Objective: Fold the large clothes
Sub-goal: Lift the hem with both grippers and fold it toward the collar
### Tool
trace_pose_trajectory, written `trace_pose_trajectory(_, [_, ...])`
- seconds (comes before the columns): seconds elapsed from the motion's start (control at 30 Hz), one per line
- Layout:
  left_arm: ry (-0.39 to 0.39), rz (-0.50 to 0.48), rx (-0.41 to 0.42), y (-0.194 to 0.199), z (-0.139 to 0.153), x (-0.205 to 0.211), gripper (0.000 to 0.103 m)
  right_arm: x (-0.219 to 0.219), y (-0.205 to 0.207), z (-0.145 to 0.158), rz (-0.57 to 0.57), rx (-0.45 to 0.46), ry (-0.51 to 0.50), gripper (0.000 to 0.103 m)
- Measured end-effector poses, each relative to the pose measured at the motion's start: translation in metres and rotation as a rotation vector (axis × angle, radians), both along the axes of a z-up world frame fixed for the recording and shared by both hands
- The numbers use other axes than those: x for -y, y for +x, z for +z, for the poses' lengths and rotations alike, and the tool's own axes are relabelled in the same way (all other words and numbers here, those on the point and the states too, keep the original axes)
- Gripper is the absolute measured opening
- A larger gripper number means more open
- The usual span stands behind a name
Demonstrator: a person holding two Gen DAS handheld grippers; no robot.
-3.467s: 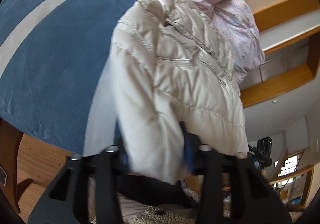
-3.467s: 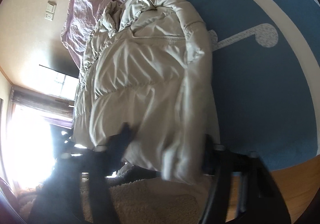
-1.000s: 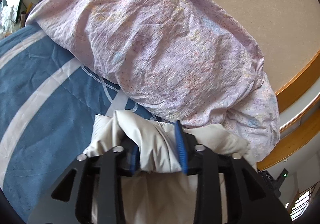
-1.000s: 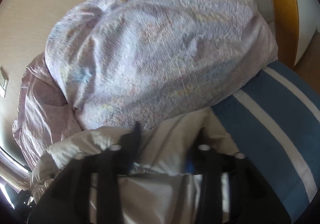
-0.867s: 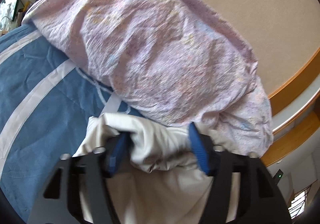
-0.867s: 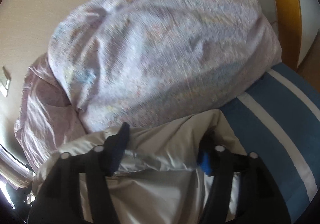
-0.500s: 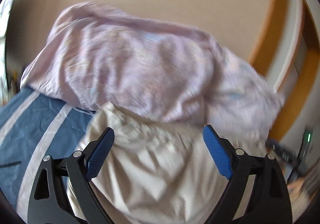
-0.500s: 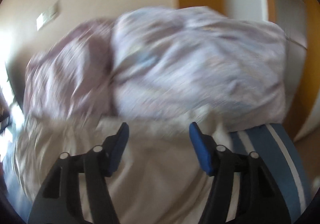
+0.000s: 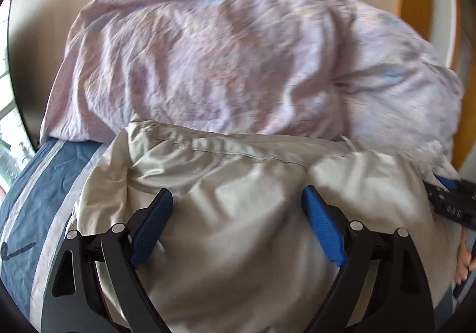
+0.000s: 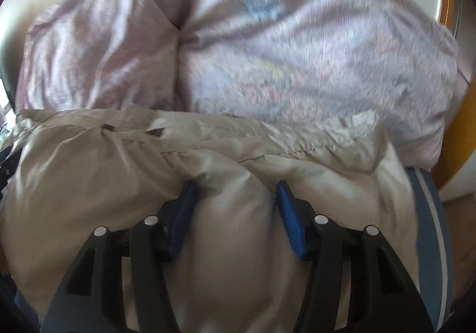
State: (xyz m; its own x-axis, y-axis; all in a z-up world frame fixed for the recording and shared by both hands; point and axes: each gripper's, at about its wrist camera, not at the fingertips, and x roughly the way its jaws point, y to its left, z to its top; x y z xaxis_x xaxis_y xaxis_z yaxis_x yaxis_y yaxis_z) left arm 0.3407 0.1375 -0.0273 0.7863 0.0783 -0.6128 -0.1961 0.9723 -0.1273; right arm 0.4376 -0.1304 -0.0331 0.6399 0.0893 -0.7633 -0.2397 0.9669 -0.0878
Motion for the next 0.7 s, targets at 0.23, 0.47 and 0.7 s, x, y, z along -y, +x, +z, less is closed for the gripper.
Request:
trace_pose_trajectory(0.23, [-0.018,0.091,-0.05,0.023,-0.012,-0.013,0.091,0.0,0.034,-0.025,-0.069,-0.081,0.007,0.064])
trace_pose_trajectory(0.47, [0.014,0.135,-0.07,0.035,-0.022,-0.01,0.094,0.002,0.036,-0.036,-0.084,-0.064,0.008,0.066])
trace_pose_trajectory(0.7, [-0.076,0.082,-0.04,-0.004,0.006,-0.03,0.094,0.049,0.006,0.007,-0.098,0.024,0.207,0.065])
